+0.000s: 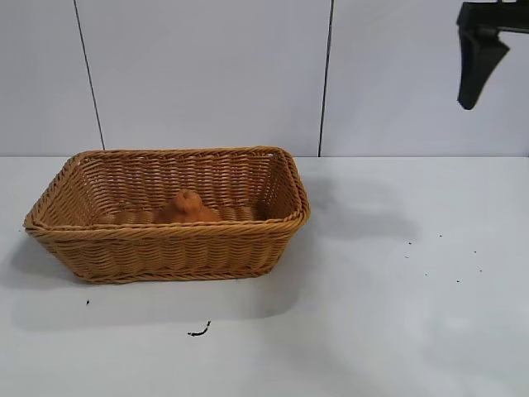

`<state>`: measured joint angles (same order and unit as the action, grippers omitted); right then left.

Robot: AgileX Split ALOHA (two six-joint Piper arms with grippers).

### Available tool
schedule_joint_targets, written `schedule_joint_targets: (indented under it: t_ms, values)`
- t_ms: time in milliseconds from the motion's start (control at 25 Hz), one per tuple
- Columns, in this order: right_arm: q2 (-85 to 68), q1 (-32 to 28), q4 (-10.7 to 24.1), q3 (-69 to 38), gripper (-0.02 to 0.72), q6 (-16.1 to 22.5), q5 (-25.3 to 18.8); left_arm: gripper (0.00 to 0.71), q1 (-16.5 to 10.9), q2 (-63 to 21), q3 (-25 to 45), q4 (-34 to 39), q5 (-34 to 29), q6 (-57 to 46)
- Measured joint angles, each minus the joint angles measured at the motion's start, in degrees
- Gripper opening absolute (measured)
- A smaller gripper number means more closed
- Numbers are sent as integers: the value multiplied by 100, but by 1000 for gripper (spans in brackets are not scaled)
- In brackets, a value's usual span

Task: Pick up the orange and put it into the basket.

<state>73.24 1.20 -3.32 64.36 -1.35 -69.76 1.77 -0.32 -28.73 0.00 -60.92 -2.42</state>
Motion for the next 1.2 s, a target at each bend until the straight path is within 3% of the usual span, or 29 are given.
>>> schedule_joint_targets:
  t_ms: [280, 640, 1200]
  values:
    - [-2245, 0, 0, -1655, 694, -93, 56, 666, 0, 0, 0, 0, 0, 0]
    - [-5041, 0, 0, -3442, 694, -277, 881, 666, 0, 0, 0, 0, 0, 0]
    - [-7346, 0, 0, -3619, 694, -309, 1128, 666, 0, 0, 0, 0, -1, 0]
